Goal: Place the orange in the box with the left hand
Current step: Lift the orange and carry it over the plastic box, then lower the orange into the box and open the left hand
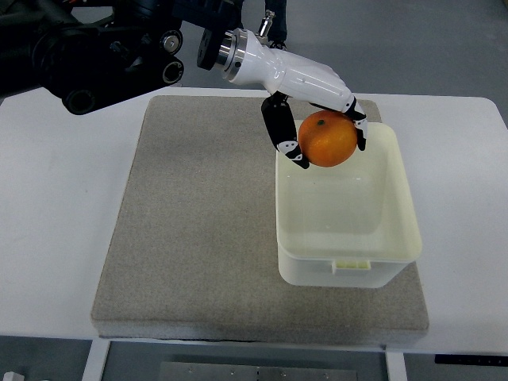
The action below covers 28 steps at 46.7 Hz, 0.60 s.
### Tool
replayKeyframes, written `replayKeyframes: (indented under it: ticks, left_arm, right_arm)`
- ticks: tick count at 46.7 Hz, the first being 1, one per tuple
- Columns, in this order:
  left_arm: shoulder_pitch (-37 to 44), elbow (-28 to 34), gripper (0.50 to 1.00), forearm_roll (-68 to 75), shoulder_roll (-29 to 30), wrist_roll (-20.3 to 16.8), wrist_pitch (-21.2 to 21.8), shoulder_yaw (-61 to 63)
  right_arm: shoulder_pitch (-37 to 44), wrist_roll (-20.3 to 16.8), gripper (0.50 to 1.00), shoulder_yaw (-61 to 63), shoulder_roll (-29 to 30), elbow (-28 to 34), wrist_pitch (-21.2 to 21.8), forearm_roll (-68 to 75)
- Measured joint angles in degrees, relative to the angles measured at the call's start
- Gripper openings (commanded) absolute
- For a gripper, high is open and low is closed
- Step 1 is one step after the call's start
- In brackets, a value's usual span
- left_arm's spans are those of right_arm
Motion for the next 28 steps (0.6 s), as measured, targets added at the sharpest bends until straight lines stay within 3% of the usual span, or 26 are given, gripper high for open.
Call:
replayKeyframes:
  ticks: [26,28]
  left_arm:
    - [2.11,1.43,0.5,-0.12,-4.08,0.0,0.01,0.27]
    - [2.11,1.43,0.546,-0.48,-4.08,0.0,0.01,0.22]
  right_arm:
    - [0.0,0.0,0.932,0.0,0.0,0.02,0.0,0.0]
    - [0.0,0.0,0.932,0.0,0.0,0.03,0.0,0.0]
